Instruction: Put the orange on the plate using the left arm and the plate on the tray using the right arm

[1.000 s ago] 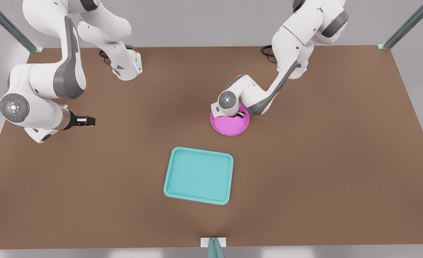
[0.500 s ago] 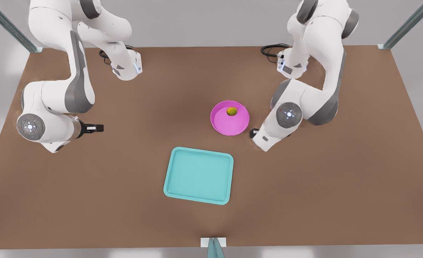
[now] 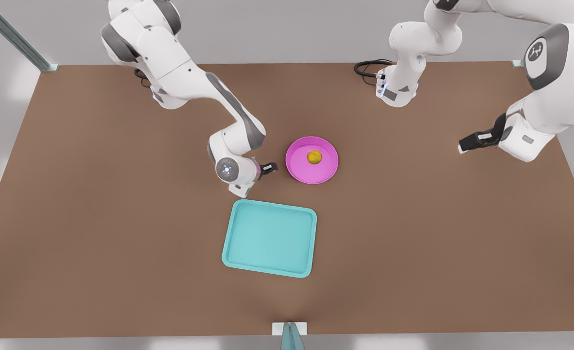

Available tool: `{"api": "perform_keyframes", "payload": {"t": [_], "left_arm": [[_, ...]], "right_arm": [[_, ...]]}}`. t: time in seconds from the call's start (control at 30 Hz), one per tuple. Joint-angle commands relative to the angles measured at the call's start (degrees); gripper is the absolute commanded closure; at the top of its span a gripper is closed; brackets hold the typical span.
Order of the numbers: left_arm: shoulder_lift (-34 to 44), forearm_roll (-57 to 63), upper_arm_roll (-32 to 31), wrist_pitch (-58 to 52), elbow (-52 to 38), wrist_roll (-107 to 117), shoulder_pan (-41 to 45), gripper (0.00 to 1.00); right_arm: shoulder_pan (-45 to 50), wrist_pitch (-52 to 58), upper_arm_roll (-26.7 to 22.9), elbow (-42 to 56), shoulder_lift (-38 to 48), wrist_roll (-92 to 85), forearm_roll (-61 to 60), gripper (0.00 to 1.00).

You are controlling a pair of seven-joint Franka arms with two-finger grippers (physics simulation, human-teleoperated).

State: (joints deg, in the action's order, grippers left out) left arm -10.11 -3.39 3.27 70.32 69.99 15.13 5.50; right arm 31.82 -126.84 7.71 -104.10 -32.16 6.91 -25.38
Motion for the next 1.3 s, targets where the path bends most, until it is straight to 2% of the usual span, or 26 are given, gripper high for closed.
{"api": "perform_keyframes", "payload": {"t": [0.0,0.2,0.63,0.67,0.73,0.77,0.87,0.9,1.27], "left_arm": [[0.1,0.1,0.3,-1.4,0.0,-10.5,-0.1,0.00],[0.1,0.0,0.3,-2.1,0.1,-10.4,-0.1,0.00],[0.0,0.0,0.3,-2.1,0.2,-10.5,-0.1,0.00],[0.0,0.0,0.3,-2.2,0.2,-10.5,-0.1,0.00],[0.0,0.0,0.3,-2.1,0.2,-10.5,-0.1,0.00],[0.0,0.0,0.3,-2.2,0.2,-10.5,-0.1,0.00],[0.0,0.0,0.3,-2.3,0.2,-10.5,-0.1,0.00],[0.0,0.0,0.3,-2.3,0.2,-10.5,-0.1,0.00],[-0.2,0.0,0.3,-2.3,0.1,-10.5,-0.1,0.00]], "right_arm": [[0.2,-12.2,1.5,0.7,-2.0,5.9,-2.1,0.00],[2.6,-12.4,2.6,3.9,-7.2,5.3,-2.0,0.00],[4.6,-12.7,6.1,7.5,-11.7,5.0,-1.8,0.00],[4.6,-12.7,6.1,7.5,-11.7,5.0,-1.8,0.04],[4.6,-12.6,6.2,7.6,-12.3,3.8,-1.8,0.40],[4.6,-12.6,6.2,7.6,-12.5,3.8,-1.8,0.44],[4.5,-12.3,6.3,7.5,-12.6,-0.6,-1.8,0.73],[4.4,-12.2,6.3,7.6,-12.5,-1.8,-1.9,0.78],[1.3,-11.4,7.7,11.7,-9.3,-1.0,-2.2,0.79]]}}
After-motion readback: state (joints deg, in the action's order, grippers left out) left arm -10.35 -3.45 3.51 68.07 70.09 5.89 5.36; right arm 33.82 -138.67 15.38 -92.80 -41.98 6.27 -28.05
